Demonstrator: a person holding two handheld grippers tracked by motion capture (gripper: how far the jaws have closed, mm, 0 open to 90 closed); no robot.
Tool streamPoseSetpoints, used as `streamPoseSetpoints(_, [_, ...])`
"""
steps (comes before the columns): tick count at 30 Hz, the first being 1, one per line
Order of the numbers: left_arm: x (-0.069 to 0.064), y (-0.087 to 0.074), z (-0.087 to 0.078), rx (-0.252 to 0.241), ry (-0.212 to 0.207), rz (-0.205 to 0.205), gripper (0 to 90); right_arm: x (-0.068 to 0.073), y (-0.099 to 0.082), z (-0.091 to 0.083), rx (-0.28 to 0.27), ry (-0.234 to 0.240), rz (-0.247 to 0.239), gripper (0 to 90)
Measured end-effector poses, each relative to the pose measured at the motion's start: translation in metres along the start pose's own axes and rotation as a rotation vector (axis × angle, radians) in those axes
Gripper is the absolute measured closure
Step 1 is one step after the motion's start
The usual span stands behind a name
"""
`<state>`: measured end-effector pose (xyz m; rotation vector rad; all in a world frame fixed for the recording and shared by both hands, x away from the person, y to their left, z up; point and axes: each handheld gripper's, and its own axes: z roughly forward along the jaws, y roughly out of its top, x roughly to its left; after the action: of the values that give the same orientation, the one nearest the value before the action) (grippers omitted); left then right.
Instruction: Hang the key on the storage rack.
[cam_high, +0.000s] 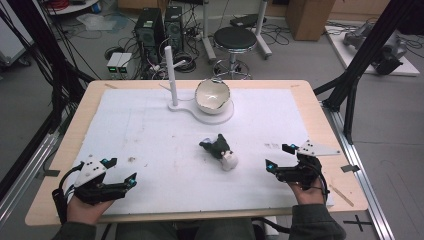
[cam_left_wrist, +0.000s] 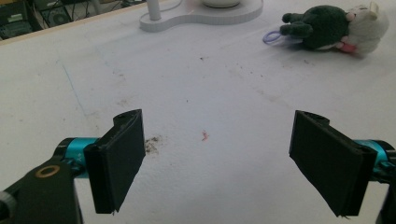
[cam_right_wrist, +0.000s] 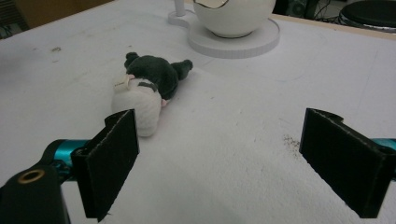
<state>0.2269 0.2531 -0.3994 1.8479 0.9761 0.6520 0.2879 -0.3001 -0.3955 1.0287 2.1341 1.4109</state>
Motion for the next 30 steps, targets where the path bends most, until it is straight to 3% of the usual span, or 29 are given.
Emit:
streamPoseSetpoints(13, [-0.002, 0.000, 0.003, 0.003, -0.005, 0.002, 18.7, 0.002, 0.009, 0.004, 0.001, 0.007, 0.003, 11.2])
streamPoseSetpoints(30, [-0.002, 0.000, 0.003, 0.003, -0.007, 0.010, 18.7, 0.013, 0.042, 0.022, 0.039, 0.029, -0.015, 11.3])
